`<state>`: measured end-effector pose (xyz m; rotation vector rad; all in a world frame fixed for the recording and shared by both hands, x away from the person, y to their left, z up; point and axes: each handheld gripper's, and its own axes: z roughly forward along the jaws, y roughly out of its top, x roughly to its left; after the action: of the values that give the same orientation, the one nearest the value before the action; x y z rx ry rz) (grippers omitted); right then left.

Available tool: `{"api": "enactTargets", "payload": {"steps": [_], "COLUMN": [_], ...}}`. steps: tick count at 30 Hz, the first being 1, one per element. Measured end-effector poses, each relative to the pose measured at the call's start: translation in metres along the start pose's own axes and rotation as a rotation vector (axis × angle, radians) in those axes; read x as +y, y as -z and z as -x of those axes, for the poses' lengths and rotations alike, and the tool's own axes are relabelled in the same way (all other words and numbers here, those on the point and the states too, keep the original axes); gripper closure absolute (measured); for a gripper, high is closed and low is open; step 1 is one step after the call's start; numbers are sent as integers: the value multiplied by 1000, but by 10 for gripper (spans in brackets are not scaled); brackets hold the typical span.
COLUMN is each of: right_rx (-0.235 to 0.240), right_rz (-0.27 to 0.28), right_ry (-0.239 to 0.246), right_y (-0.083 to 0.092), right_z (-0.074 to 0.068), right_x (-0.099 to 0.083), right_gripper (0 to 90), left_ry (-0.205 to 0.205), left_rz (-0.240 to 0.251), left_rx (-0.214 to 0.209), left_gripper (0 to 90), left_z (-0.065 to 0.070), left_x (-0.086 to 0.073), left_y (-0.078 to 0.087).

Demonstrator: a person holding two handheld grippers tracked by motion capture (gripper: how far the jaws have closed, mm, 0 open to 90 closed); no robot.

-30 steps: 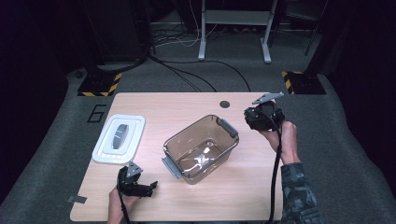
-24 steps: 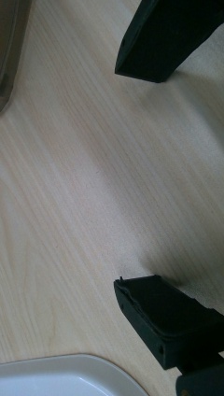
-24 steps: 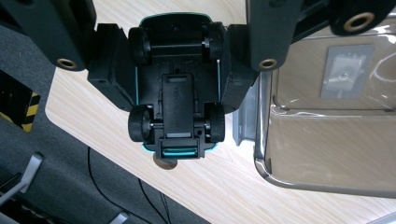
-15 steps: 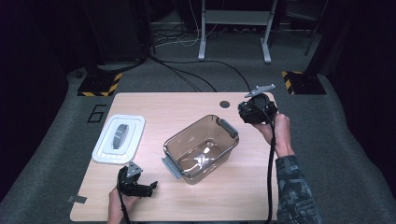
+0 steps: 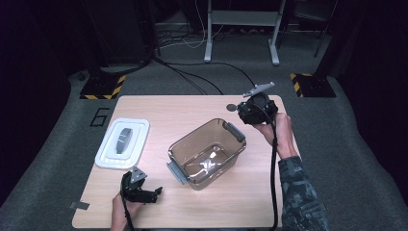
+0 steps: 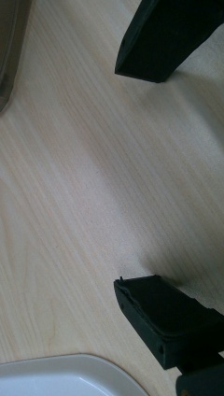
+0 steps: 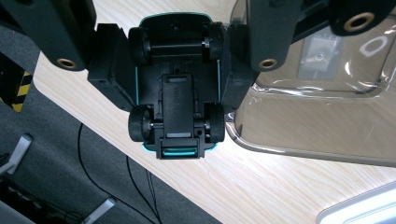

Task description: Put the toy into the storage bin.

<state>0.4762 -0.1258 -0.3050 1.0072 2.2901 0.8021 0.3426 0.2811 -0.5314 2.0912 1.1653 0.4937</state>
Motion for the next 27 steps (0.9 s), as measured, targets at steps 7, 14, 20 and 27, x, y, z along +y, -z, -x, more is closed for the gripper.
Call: {"api": "enactTargets", "payload": {"steps": [7, 14, 20, 27], "right_rx": [16, 44, 74, 111], "right_rz": [-13, -41, -56, -76], "right_ry": [18, 37, 52, 72], "right_y": [-1, -8, -16, -24], "right_z": [-10, -20, -30, -41], "right_x": [10, 15, 19, 24], "right_gripper": [512, 512, 512, 512], "left_ry": [1, -3, 1, 0], "left_rz": [0, -2, 1, 0], "left_rx": [0, 0, 0, 0], "left_gripper": [4, 5, 5, 5], "left_z": [0, 0, 0, 0], "left_x": [0, 0, 0, 0], "left_y": [0, 0, 0, 0]}}
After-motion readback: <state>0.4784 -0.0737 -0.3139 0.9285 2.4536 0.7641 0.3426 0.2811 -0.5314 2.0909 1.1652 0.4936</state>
